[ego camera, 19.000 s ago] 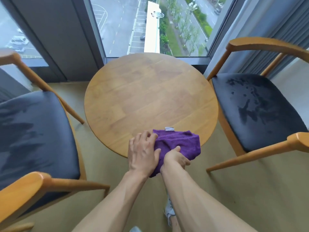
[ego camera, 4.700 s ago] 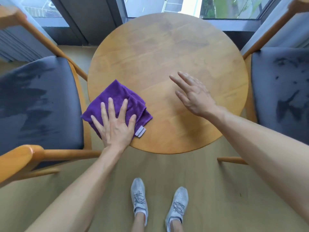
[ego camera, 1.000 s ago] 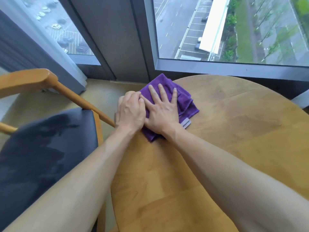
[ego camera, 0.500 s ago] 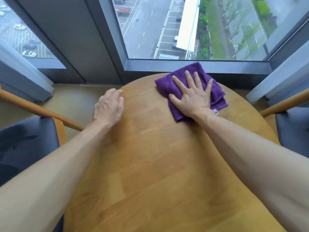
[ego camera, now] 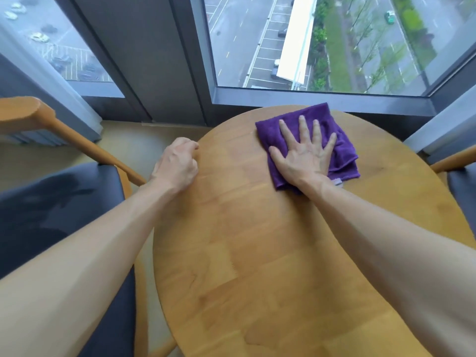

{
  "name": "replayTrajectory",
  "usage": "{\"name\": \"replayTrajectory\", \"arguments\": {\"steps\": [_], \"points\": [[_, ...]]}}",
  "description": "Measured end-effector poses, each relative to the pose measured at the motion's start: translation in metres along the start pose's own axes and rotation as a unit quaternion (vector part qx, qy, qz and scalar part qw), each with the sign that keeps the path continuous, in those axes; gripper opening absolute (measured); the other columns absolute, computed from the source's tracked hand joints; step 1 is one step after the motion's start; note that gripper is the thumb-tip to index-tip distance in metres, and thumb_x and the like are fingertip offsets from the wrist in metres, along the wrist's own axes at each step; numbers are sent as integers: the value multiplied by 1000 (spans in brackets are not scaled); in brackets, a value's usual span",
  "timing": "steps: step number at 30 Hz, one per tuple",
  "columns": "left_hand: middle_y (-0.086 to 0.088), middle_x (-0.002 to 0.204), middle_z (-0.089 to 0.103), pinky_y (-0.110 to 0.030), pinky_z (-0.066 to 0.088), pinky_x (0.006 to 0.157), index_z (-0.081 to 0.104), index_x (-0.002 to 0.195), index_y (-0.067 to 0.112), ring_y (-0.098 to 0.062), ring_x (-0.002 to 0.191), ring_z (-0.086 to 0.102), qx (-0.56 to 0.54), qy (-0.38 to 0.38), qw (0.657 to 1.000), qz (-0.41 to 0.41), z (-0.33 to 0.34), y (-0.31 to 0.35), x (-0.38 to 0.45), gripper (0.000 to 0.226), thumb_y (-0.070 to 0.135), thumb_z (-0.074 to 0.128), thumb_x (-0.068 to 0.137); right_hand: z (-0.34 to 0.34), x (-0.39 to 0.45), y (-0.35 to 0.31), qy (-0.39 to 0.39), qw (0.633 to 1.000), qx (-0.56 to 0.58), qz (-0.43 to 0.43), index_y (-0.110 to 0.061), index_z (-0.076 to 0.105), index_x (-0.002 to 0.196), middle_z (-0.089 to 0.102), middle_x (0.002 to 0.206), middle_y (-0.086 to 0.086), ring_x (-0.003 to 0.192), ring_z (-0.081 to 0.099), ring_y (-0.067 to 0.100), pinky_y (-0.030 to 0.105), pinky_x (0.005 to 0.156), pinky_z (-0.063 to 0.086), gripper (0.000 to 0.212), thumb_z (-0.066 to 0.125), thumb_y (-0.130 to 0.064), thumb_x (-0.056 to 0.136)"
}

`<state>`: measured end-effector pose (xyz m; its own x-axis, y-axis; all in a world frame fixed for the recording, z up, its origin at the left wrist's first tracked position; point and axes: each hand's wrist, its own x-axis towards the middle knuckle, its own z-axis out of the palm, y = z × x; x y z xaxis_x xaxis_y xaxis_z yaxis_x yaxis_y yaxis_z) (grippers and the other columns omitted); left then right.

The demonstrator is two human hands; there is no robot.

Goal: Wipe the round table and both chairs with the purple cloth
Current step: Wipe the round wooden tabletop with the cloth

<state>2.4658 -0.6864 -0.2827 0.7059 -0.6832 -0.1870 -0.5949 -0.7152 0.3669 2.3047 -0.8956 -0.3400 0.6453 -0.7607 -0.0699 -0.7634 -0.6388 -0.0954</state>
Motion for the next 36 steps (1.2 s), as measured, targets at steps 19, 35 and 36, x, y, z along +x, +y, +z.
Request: {"name": "replayTrajectory", "arguments": {"steps": [19, 35, 36], "points": [[-6, 155, 43, -39, 28, 117, 54, 142, 17, -28, 141, 39, 50, -20, 994, 98, 16, 21, -24, 44, 11, 42, 100, 12, -159, -52, -17, 954, 12, -298, -49, 25, 152, 13, 167, -2, 155, 5, 25, 61, 119, -4, 65, 34, -64, 89], [-5, 156, 35, -51, 32, 112, 39, 151, 30, -34, 141, 30, 116, -37, 993, 7, 53, 62, -15, 51, 48, 34, 104, -12, -97, 212, 4, 997, -24, 74, -55, 7, 153, 7, 168, -4, 154, 2, 25, 59, 120, 0, 73, 10, -82, 85], [-4, 156, 37, -51, 31, 113, 43, 149, 29, -33, 141, 31, 82, -43, 996, 10, 46, 60, -13, 48, 44, 34, 105, -11, -97, 203, 4, 996, -21, 85, -54, 6, 153, 6, 168, -4, 154, 1, 25, 58, 121, 1, 74, 9, -82, 84]]}}
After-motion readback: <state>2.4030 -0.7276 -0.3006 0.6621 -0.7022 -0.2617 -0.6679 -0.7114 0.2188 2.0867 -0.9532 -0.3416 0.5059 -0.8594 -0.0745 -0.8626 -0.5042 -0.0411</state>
